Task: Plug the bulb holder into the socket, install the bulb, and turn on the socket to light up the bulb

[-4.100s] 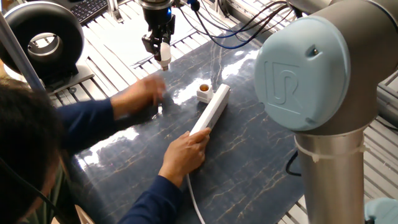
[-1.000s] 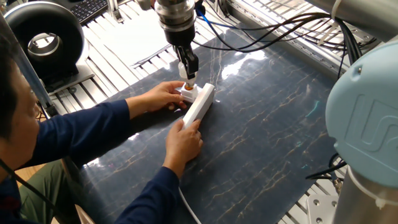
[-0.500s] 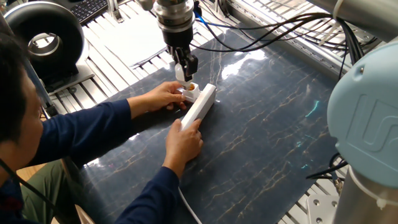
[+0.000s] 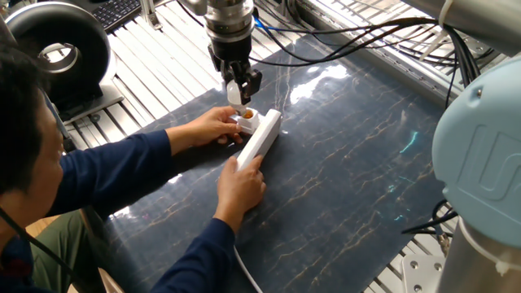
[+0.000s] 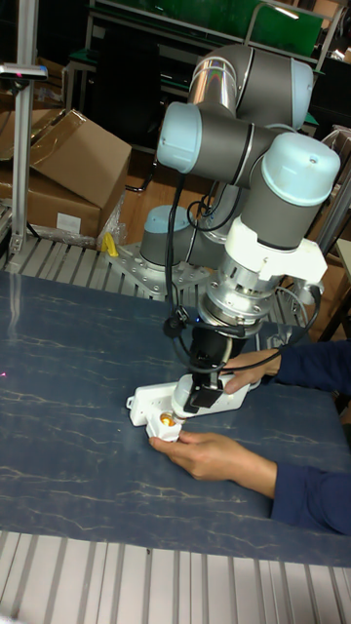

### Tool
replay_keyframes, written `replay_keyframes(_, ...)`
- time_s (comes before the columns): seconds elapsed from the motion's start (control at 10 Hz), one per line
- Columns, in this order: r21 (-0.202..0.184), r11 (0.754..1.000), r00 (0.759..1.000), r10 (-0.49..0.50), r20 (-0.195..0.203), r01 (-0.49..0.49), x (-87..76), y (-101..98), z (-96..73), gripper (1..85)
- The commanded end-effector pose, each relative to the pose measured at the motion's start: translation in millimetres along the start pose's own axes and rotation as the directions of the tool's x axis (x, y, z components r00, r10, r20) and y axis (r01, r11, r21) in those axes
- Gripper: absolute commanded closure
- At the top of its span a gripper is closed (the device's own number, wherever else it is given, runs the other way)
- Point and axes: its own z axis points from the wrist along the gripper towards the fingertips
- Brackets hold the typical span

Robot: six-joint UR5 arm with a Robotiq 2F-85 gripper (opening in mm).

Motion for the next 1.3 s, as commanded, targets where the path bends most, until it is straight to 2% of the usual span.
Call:
replay_keyframes(0.0, 0.001, 0.995, 0.995, -0.103, 0.006, 0.103, -0.4, 2.6, -2.9, 84.3)
replay_keyframes(0.2, 0.0, 0.986, 0.986, -0.166, -0.016, 0.166, 5.5, 2.4, -3.1, 84.3)
replay_keyframes(0.9, -0.005, 0.981, 0.981, -0.192, -0.004, 0.192, 4.1, 4.3, -0.6, 84.3)
replay_keyframes(1.2, 0.006, 0.962, 0.962, -0.272, -0.023, 0.273, 11.5, 0.9, 1.7, 84.3)
